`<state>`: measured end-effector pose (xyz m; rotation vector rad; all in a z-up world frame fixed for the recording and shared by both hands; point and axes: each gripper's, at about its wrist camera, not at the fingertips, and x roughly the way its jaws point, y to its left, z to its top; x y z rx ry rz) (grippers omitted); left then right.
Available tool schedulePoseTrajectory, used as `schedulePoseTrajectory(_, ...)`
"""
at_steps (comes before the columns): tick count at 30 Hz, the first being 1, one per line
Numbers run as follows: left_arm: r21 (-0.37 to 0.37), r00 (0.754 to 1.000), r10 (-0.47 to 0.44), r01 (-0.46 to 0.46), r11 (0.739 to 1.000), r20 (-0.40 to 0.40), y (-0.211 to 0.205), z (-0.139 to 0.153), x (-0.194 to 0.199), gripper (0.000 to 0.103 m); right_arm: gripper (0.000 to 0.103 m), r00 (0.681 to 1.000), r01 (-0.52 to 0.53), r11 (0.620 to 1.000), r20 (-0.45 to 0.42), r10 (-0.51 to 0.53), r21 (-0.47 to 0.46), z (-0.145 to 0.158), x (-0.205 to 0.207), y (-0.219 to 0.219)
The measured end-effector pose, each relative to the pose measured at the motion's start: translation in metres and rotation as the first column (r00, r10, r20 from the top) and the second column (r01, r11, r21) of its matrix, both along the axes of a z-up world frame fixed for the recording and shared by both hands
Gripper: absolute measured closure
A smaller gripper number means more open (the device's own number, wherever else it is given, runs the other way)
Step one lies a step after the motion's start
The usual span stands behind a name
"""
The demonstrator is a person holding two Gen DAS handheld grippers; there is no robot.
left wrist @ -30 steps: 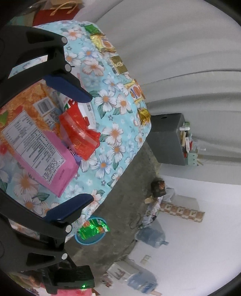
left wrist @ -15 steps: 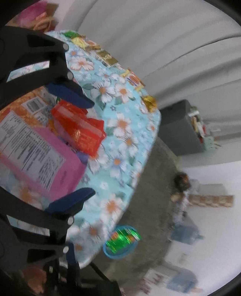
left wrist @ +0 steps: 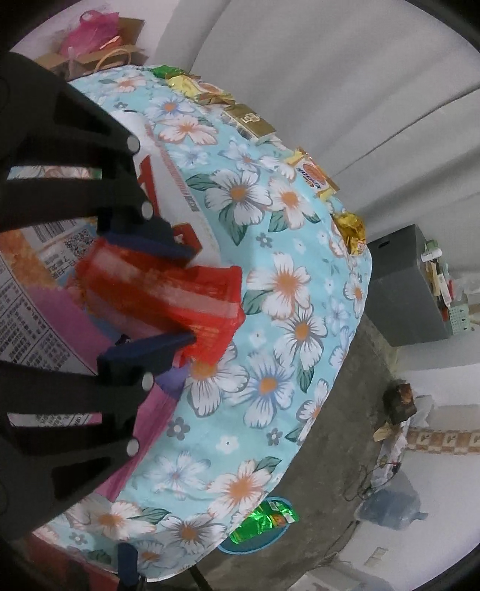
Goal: Collect trash
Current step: 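Grasp the red wrapper with the left gripper, then hold the red wrapper in the left gripper while the right grasps the pink snack bag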
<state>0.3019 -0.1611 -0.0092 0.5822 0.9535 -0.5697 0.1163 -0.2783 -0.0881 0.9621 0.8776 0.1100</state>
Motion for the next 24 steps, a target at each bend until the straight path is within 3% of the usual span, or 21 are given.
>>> schedulePoseTrajectory(6, -0.018, 1.000, -0.002, 0.002, 1.000, 0.002, 0.005, -0.002, -0.004, 0.082, 0.021, 1.000, 0.000, 1.000, -0.010, 0.000, -0.009, 0.000, 0.000, 0.001)
schedulePoseTrajectory(13, -0.034, 0.998, -0.009, 0.011, 0.999, 0.055, 0.013, 0.006, -0.013, 0.085, 0.021, 0.999, 0.019, 1.000, -0.026, -0.019, -0.013, 0.002, -0.002, 0.002)
schedulePoseTrajectory(19, -0.065, 0.987, -0.007, 0.018, 0.998, 0.161, 0.028, 0.035, -0.030, 0.086, 0.021, 1.000, 0.016, 1.000, -0.020, -0.016, 0.002, 0.004, -0.003, 0.005)
schedulePoseTrajectory(24, -0.146, 0.975, 0.019, 0.014, 0.989, 0.223, 0.046, 0.065, -0.052, 0.086, 0.021, 1.000, 0.006, 1.000, 0.006, -0.006, 0.017, 0.010, -0.002, 0.011)
